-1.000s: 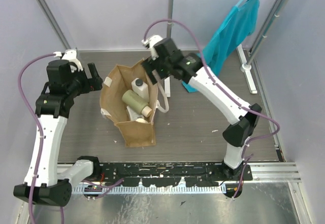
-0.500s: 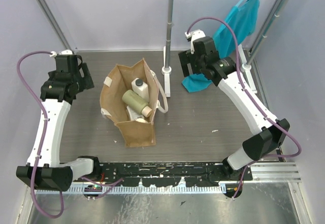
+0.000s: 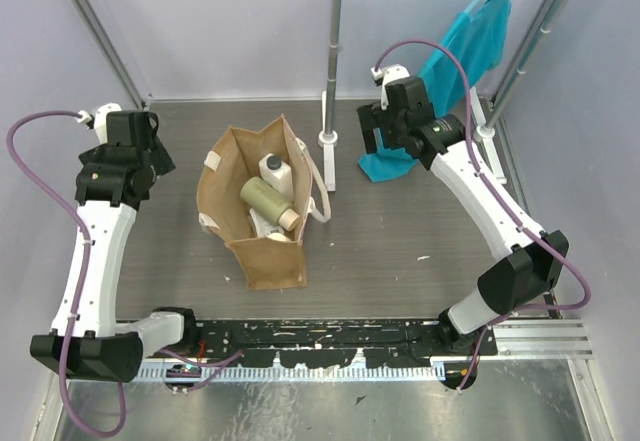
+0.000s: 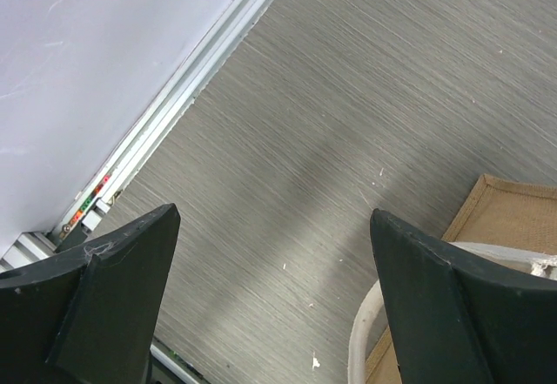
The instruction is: Place the personal care products into the canvas bag
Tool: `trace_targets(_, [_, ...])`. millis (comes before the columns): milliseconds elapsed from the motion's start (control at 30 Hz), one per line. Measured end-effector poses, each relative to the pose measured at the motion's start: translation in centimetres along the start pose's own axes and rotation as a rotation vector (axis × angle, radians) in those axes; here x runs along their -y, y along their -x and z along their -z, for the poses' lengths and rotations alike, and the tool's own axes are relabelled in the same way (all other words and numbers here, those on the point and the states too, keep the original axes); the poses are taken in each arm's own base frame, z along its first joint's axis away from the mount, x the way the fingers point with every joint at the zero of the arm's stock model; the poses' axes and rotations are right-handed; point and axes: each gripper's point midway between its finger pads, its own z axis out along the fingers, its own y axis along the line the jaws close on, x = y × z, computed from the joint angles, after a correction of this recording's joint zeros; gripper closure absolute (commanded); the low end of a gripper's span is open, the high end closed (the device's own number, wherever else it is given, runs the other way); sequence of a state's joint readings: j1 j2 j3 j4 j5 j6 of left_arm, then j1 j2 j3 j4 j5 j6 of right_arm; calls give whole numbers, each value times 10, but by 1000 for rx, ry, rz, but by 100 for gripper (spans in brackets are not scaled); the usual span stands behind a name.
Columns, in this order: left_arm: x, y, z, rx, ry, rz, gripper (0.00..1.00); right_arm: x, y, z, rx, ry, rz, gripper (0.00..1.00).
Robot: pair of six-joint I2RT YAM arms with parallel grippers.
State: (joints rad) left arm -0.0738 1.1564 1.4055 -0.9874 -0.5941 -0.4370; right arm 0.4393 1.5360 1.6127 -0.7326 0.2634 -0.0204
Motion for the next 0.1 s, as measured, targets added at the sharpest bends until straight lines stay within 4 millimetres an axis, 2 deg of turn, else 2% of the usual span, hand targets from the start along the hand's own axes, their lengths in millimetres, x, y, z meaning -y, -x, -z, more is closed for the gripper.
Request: trace_targets(100, [0,0,0,0,0,0,2,-1,1,0,3,3,-1,0])
